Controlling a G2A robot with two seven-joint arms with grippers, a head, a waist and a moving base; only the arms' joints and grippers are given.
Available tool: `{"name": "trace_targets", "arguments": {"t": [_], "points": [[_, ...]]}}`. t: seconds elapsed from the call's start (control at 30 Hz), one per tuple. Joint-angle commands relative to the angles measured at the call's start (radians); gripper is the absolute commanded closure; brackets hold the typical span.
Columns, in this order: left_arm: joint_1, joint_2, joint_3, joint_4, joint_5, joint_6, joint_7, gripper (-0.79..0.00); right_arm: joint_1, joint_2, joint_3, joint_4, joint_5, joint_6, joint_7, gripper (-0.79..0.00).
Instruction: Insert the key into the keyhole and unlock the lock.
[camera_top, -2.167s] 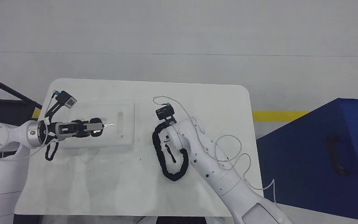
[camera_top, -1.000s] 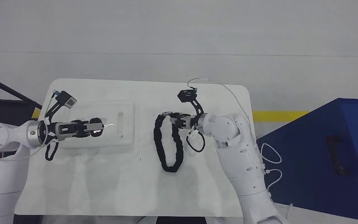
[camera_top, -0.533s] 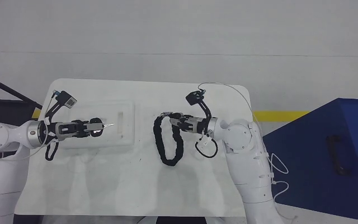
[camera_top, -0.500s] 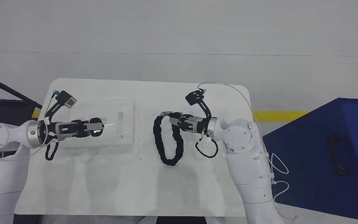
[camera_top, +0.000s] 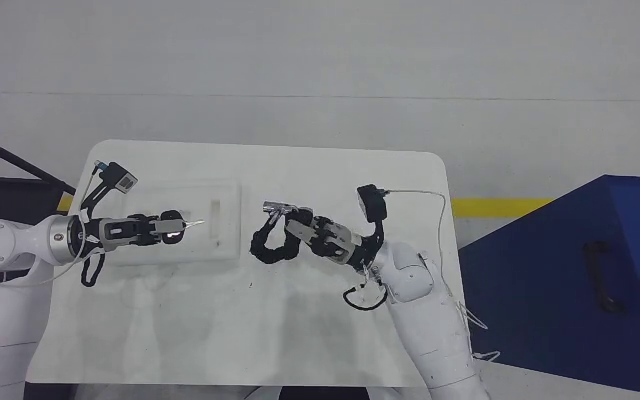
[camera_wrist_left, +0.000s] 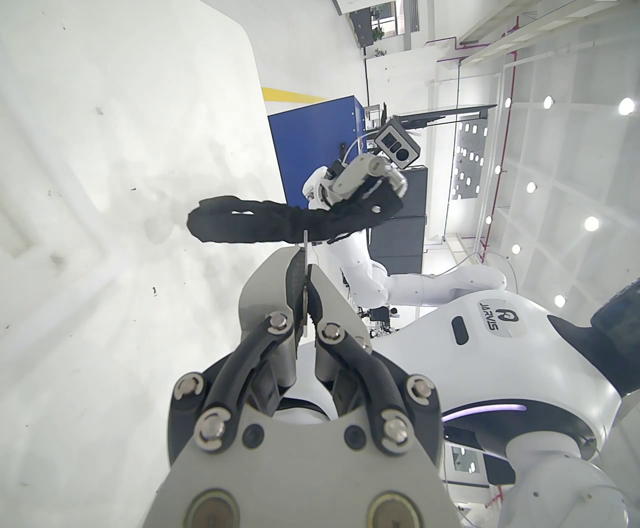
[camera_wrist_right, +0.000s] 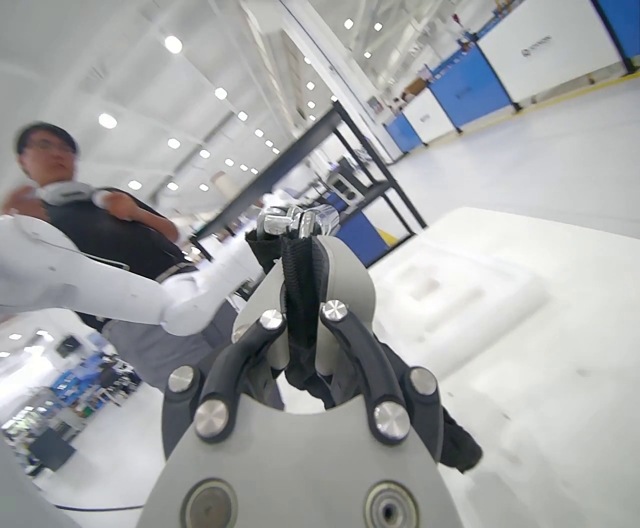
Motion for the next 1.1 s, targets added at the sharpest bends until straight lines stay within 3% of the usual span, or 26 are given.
{"name": "trace_targets", "arguments": {"t": [0.0, 0.2, 0.33, 1.07], "points": [[0.000, 0.000, 0.000, 0.000, 0.000, 0.000, 0.000, 0.000, 0.025, 0.006, -0.041, 0.059, 0.201, 0.005, 0.070, 0.000], [0.000, 0.000, 0.000, 0.000, 0.000, 0.000, 0.000, 0.000, 0.084, 0.024, -0.204, 0.098, 0.566, 0.124, 0.198, 0.000], [0.000, 0.000, 0.000, 0.000, 0.000, 0.000, 0.000, 0.000, 0.124, 0.039, -0.278, 0.096, 0.696, 0.186, 0.260, 0.000], [0.000, 0.000, 0.000, 0.000, 0.000, 0.000, 0.000, 0.000, 0.132, 0.042, -0.284, 0.095, 0.702, 0.189, 0.263, 0.000]]}}
